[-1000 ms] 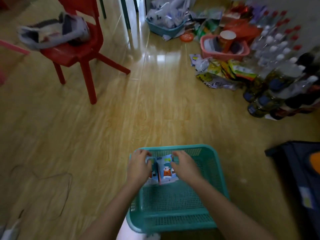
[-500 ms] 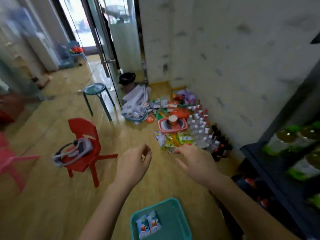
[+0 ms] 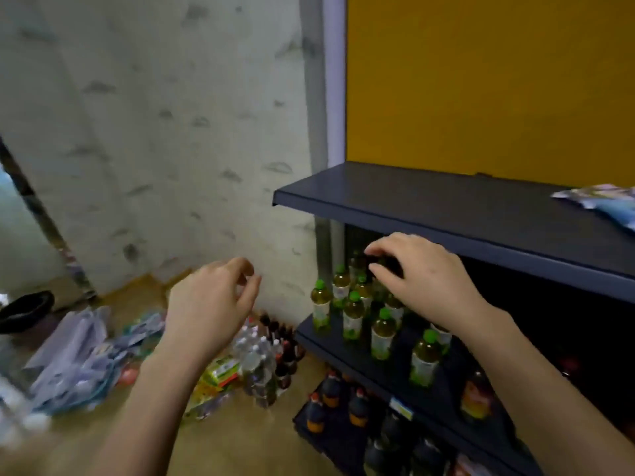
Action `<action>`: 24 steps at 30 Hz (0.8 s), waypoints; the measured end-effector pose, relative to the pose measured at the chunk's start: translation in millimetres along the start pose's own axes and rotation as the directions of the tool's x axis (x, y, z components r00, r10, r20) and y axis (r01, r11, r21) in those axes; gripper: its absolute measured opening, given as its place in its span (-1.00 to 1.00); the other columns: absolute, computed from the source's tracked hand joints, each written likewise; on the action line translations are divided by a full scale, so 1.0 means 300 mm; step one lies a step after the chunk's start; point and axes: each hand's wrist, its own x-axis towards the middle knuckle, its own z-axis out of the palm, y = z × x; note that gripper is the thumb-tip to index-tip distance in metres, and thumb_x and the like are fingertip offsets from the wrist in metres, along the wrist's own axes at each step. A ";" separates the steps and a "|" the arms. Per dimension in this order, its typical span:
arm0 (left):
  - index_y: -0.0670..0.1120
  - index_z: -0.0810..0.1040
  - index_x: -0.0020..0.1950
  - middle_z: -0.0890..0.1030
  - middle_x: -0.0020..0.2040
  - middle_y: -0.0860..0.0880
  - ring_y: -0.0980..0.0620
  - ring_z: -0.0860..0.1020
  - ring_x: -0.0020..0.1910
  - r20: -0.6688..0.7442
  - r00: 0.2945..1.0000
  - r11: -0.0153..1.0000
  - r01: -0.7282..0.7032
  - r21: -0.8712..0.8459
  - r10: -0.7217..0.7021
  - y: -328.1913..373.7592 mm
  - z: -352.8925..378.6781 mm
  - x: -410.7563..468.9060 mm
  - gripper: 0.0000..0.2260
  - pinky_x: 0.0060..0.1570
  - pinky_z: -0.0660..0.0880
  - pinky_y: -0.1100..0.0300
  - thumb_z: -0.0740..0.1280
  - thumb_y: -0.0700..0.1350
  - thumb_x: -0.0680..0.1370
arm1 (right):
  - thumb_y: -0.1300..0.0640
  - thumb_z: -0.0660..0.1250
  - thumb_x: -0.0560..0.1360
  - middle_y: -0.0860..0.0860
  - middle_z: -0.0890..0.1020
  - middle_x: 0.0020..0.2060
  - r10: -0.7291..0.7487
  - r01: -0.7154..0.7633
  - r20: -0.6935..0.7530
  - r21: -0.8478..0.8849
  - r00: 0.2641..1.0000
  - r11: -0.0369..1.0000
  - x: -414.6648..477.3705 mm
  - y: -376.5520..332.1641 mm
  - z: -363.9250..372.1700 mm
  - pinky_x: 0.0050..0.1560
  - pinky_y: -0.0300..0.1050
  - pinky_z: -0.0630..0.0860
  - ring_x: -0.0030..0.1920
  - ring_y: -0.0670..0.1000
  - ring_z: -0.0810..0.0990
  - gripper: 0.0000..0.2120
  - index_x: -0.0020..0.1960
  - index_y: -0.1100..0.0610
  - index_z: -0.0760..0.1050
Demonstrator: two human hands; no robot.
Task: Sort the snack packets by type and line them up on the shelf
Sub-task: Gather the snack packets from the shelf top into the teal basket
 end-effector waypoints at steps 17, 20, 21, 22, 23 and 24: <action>0.00 0.53 0.04 0.62 -0.01 0.03 -0.07 0.56 0.03 -0.055 0.862 0.770 -0.478 -0.423 0.505 1.096 0.301 0.256 -0.78 -0.19 0.40 0.15 0.20 0.09 0.57 | -0.04 0.28 0.50 -0.10 0.61 0.13 0.651 -0.712 -0.298 -0.182 0.698 0.679 -0.638 0.814 -0.534 0.03 -0.07 0.43 0.18 0.03 0.54 -0.76 0.14 -0.04 0.54; 0.00 0.52 0.06 0.62 0.04 0.00 -0.10 0.55 0.07 -0.022 0.855 0.762 -0.474 -0.441 0.519 1.256 0.340 0.279 -0.78 -0.20 0.29 0.16 0.20 0.09 0.57 | -0.10 0.25 0.50 -0.03 0.59 0.18 0.725 -0.781 -0.292 -0.204 0.623 0.590 -0.676 0.941 -0.593 0.08 0.00 0.48 0.19 0.09 0.53 -0.69 0.18 -0.01 0.52; 0.00 0.52 0.06 0.62 0.05 0.00 -0.10 0.54 0.07 -0.007 0.852 0.761 -0.470 -0.447 0.523 1.299 0.354 0.286 -0.78 -0.19 0.29 0.16 0.20 0.09 0.57 | -0.14 0.24 0.50 0.01 0.59 0.19 0.765 -0.813 -0.275 -0.214 0.582 0.542 -0.686 0.981 -0.605 0.09 0.01 0.49 0.20 0.11 0.53 -0.64 0.20 0.02 0.51; 0.00 0.52 0.06 0.61 0.06 -0.01 -0.10 0.54 0.08 0.013 0.851 0.763 -0.464 -0.451 0.525 1.337 0.367 0.293 -0.78 -0.18 0.31 0.16 0.20 0.09 0.57 | -0.19 0.23 0.49 0.05 0.58 0.20 0.811 -0.846 -0.249 -0.225 0.530 0.484 -0.692 1.014 -0.616 0.08 0.01 0.48 0.20 0.13 0.52 -0.58 0.20 0.06 0.49; 0.00 0.52 0.06 0.61 0.05 -0.01 -0.10 0.54 0.08 0.035 0.850 0.767 -0.456 -0.451 0.526 1.370 0.381 0.301 -0.78 -0.16 0.33 0.15 0.20 0.10 0.57 | -0.27 0.20 0.47 0.09 0.57 0.19 0.857 -0.875 -0.211 -0.239 0.470 0.421 -0.698 1.044 -0.621 0.06 0.01 0.47 0.19 0.15 0.52 -0.52 0.16 0.09 0.49; 0.00 0.52 0.05 0.61 0.05 -0.01 -0.11 0.54 0.08 0.060 0.848 0.772 -0.447 -0.451 0.526 1.401 0.392 0.308 -0.77 -0.14 0.36 0.15 0.20 0.10 0.56 | -0.34 0.17 0.44 0.11 0.57 0.17 0.892 -0.892 -0.170 -0.262 0.418 0.368 -0.702 1.067 -0.623 0.02 0.00 0.45 0.17 0.16 0.52 -0.46 0.09 0.10 0.48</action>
